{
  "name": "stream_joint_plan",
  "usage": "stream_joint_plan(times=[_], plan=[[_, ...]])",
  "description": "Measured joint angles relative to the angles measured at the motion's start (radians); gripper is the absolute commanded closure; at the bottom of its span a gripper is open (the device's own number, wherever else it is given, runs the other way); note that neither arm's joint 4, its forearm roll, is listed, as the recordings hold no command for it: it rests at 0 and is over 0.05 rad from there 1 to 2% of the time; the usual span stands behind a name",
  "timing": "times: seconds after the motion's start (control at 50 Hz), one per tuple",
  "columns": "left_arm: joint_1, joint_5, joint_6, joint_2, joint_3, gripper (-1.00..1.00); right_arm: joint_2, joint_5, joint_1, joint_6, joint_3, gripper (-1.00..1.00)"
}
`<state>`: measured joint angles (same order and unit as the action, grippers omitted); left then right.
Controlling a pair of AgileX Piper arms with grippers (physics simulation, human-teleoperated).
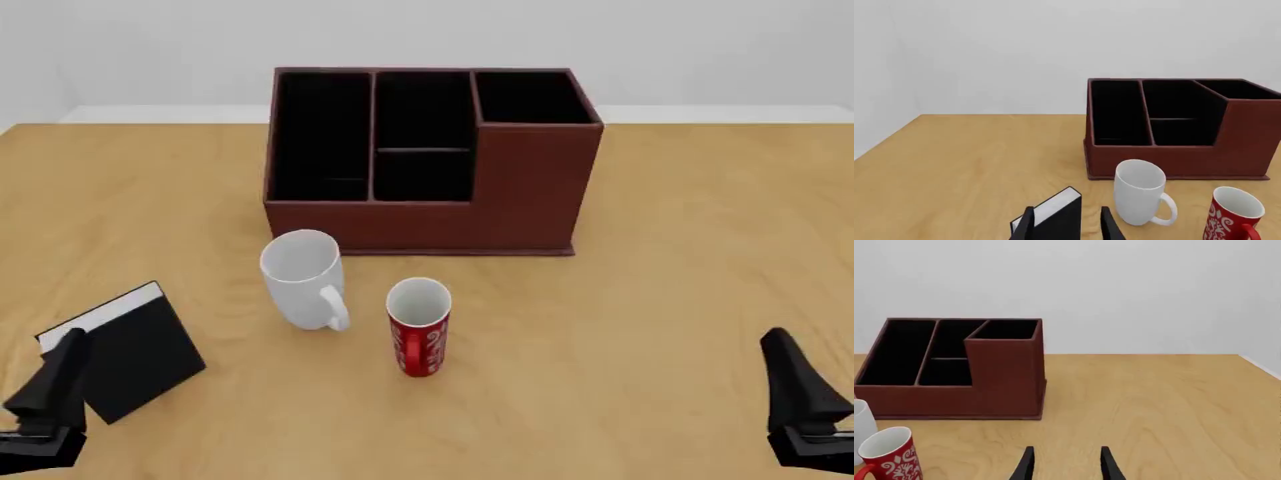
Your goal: Pick up the white mug and place it to the right of the caddy.
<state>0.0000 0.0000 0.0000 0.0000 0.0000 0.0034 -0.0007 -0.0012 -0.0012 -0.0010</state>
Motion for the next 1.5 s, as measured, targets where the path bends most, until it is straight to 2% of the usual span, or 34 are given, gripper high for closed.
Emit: stream_joint_plan(times=[0.4,0.6,0.86,1.08,1.5], plan=[[0.000,0.000,0.000,0.000,0.000,-1.00,0.001,0.027,0.035,0.023,-0.021,-1.00],[0.000,0.000,0.000,0.000,0.000,-1.00,-0.001,0.094,0.079,0.018,-0.108,-1.00],[0.000,0.000,0.000,0.000,0.000,-1.00,0.011,0.245,0.136,-0.026,-0.318,-1.00],[0.000,0.000,0.000,0.000,0.000,-1.00,0.085,0.342,0.182,-0.080,-0.508,-1.00],[0.000,0.000,0.000,0.000,0.000,-1.00,0.316,0.449,0.278,-0.176,-0.880,-1.00]])
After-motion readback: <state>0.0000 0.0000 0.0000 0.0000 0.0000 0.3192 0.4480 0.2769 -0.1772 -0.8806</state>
